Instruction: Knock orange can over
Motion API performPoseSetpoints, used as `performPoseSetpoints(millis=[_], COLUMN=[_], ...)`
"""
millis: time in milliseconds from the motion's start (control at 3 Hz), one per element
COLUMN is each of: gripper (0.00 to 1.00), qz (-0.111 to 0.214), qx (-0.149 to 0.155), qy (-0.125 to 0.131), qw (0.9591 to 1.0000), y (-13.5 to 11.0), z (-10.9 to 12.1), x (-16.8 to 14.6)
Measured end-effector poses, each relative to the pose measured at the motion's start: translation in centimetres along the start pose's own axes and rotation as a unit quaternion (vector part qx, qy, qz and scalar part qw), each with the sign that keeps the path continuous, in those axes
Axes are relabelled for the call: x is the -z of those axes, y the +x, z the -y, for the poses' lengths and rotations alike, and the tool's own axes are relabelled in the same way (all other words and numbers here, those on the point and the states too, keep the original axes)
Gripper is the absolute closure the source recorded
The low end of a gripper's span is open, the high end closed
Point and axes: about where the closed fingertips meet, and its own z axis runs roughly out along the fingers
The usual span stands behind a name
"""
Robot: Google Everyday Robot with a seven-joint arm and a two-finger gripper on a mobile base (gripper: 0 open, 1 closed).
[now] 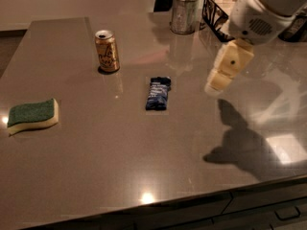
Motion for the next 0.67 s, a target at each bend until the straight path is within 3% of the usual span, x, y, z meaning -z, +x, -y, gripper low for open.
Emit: performPoseSetpoints(millis=[667], gripper=[0.00], qz=[0.062], qx=[-0.036], qy=[0.002], qw=[0.9975], y=[-8.9], z=[3.1], x=[-5.3])
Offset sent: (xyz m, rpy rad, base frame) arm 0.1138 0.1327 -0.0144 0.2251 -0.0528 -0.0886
